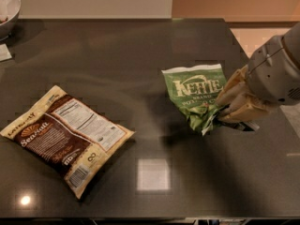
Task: Pick green jalapeno chip bag
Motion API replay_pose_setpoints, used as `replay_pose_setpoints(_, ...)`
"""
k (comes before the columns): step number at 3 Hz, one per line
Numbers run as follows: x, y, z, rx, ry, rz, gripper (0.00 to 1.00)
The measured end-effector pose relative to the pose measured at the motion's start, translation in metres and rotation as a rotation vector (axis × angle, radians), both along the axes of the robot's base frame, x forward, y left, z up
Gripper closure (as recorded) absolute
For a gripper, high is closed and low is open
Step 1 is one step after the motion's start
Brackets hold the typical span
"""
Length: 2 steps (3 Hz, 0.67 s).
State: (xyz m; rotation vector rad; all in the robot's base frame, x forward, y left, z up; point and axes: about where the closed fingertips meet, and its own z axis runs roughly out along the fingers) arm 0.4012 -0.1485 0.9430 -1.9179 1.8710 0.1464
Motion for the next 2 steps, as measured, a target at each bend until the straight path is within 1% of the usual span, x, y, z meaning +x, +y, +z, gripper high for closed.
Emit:
replay_pose_setpoints(1,0.013,-0.001,0.031,-0.009,-0.046,0.018,1.00)
replay_pose_setpoints(2,0.019,-0.001,0.053,-0.009,-0.086,0.028,1.00)
